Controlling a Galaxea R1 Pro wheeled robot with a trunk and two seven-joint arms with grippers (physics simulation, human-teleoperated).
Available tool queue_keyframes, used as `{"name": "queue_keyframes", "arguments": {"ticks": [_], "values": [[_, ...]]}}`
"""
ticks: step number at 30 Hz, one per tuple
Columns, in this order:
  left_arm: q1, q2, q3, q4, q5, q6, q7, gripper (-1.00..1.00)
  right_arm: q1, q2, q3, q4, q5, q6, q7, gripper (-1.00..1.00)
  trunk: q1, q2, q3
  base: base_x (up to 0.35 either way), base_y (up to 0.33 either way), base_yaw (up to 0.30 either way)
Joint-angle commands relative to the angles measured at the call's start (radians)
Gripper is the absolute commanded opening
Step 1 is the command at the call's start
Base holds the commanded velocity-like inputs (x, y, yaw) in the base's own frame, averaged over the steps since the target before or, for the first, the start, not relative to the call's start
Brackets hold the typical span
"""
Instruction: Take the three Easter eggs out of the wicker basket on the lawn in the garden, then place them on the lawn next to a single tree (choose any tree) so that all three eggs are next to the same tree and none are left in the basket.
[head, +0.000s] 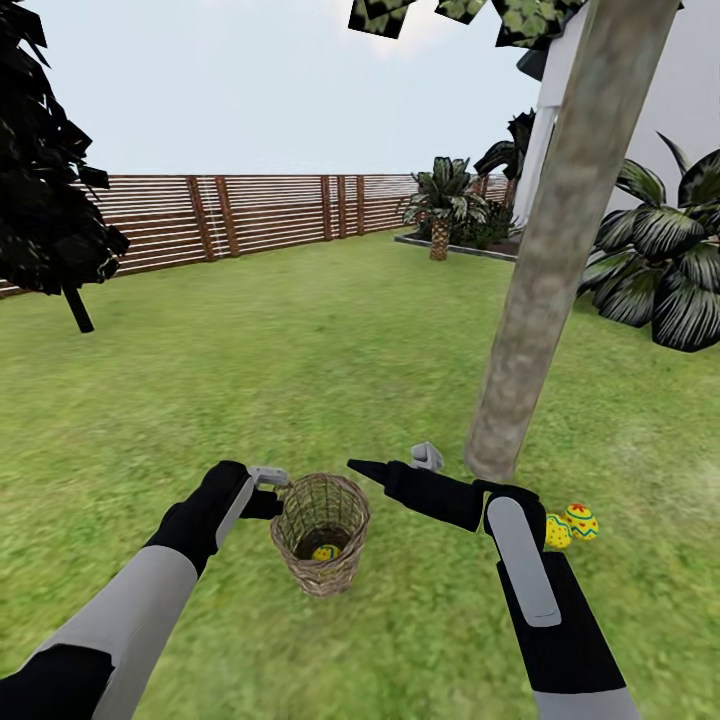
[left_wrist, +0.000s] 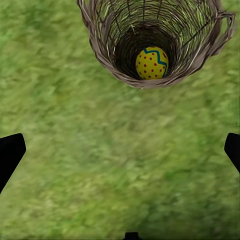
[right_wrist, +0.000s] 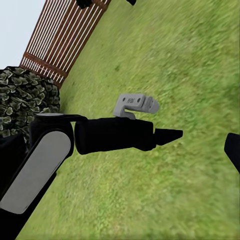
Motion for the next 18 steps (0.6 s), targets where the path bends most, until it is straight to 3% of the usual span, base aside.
{"name": "queue_keyframes", "arguments": {"ticks": [1, 8, 14, 18], "values": [[0.0, 0.001, -0.003, -0.001, 0.009, 0.004, 0.006, 1.0, -0.001, 0.001, -0.001, 0.0, 0.01, 0.004, 0.01, 1.0, 0.0, -0.001, -0.001, 0.0, 0.0, -0.051], [-0.001, 0.001, 0.0, -0.001, 0.01, 0.004, 0.006, 1.0, 0.0, 0.002, -0.002, 0.0, 0.01, 0.004, 0.01, 1.0, 0.0, -0.001, 0.003, 0.027, 0.032, -0.205], [-0.001, 0.001, 0.004, -0.001, 0.013, 0.006, 0.005, 1.0, 0.0, 0.003, -0.002, 0.0, 0.01, 0.004, 0.01, 1.0, 0.0, -0.001, 0.006, 0.119, 0.21, -0.251], [-0.001, 0.001, 0.005, -0.001, 0.013, 0.005, 0.005, 1.0, 0.0, 0.003, -0.001, 0.0, 0.01, 0.004, 0.01, 1.0, 0.0, -0.001, 0.007, 0.109, 0.271, -0.095]]}}
